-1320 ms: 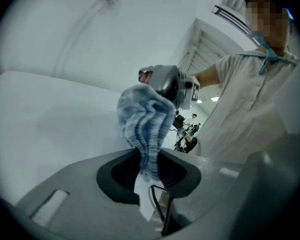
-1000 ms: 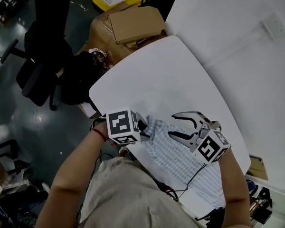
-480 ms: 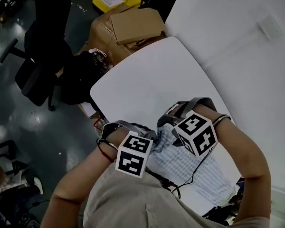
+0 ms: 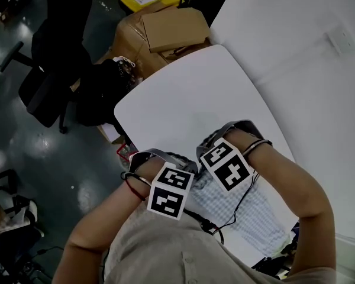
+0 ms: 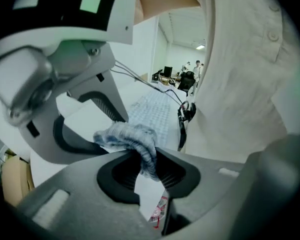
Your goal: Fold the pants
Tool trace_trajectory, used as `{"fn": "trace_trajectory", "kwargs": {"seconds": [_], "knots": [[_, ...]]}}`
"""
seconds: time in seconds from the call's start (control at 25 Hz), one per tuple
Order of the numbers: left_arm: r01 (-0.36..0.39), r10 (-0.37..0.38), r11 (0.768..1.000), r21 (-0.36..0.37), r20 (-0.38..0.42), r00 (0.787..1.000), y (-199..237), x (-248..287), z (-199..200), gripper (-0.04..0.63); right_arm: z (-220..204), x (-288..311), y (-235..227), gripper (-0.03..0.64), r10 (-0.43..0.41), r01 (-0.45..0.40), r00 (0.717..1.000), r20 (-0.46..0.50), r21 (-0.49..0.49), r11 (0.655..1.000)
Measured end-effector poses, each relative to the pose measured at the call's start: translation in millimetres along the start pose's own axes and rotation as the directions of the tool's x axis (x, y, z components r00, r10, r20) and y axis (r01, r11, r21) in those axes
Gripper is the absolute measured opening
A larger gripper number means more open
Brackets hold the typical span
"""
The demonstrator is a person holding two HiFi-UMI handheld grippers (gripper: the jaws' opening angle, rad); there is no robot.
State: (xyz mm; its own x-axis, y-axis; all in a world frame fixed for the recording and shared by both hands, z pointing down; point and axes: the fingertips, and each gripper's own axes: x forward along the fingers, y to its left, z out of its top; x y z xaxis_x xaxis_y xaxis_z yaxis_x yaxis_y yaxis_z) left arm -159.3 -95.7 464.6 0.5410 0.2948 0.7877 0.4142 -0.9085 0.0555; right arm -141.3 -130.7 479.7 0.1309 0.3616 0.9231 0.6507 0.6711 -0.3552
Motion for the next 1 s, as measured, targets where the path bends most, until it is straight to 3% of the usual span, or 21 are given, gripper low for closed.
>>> {"fn": "trace_trajectory", "kwargs": {"seconds": [0.08,0.12,0.16,0.28,0.36,0.52,0.6,0.68,0.8,0.88,0.92,1.0], "knots": [[-0.008,0.008,0.999,-0.047,-0.001,1.0,5,0,-10,0.087,-10,-1,-3,0.213,-0.01,0.01,1.0,-0.01,0.038,0.999],[-0.012,0.012,0.997,-0.074,-0.002,1.0,9,-1,-15,0.087,-13,-2,-7,0.128,-0.026,0.027,1.0,-0.011,0.046,0.999],[-0.015,0.015,0.995,-0.101,-0.003,1.0,12,-1,-19,0.087,-16,-3,-12,0.088,-0.047,0.047,0.999,-0.006,0.053,0.997],[-0.005,0.009,0.982,-0.19,0.018,1.0,21,-6,-25,0.087,-19,-10,-26,0.075,-0.097,0.094,0.995,0.032,0.101,0.99],[-0.002,0.019,0.956,-0.294,0.054,0.998,32,-12,-34,0.087,-25,-17,-40,0.072,-0.148,0.143,0.988,0.032,0.129,0.981],[-0.002,0.045,0.872,-0.489,0.078,0.996,60,-36,-64,0.087,-38,-42,-85,0.067,-0.306,0.304,0.952,-0.007,0.131,0.944],[-0.01,0.046,0.844,-0.536,0.052,0.998,75,-62,-79,0.087,-42,-64,-110,0.067,-0.399,0.398,0.917,-0.019,0.127,0.908],[-0.059,0.067,0.828,-0.558,-0.007,0.998,92,-95,-93,0.087,-45,-92,-136,0.066,-0.504,0.504,0.863,-0.032,0.126,0.854],[-0.167,0.135,0.814,-0.556,-0.099,0.986,111,-150,-101,0.087,-43,-143,-166,0.067,-0.671,0.671,0.74,-0.053,0.124,0.731],[-0.197,0.173,0.809,-0.554,-0.097,0.98,117,-180,-94,0.087,-40,-173,-174,0.067,-0.741,0.739,0.67,-0.051,0.138,0.659],[-0.194,0.183,0.808,-0.557,-0.075,0.98,118,-190,-88,0.087,-39,-184,-174,0.067,-0.758,0.754,0.651,-0.041,0.152,0.639],[-0.153,0.182,0.811,-0.565,-0.005,0.983,116,-198,-73,0.087,-37,-194,-165,0.067,-0.765,0.754,0.644,-0.009,0.179,0.632]]}}
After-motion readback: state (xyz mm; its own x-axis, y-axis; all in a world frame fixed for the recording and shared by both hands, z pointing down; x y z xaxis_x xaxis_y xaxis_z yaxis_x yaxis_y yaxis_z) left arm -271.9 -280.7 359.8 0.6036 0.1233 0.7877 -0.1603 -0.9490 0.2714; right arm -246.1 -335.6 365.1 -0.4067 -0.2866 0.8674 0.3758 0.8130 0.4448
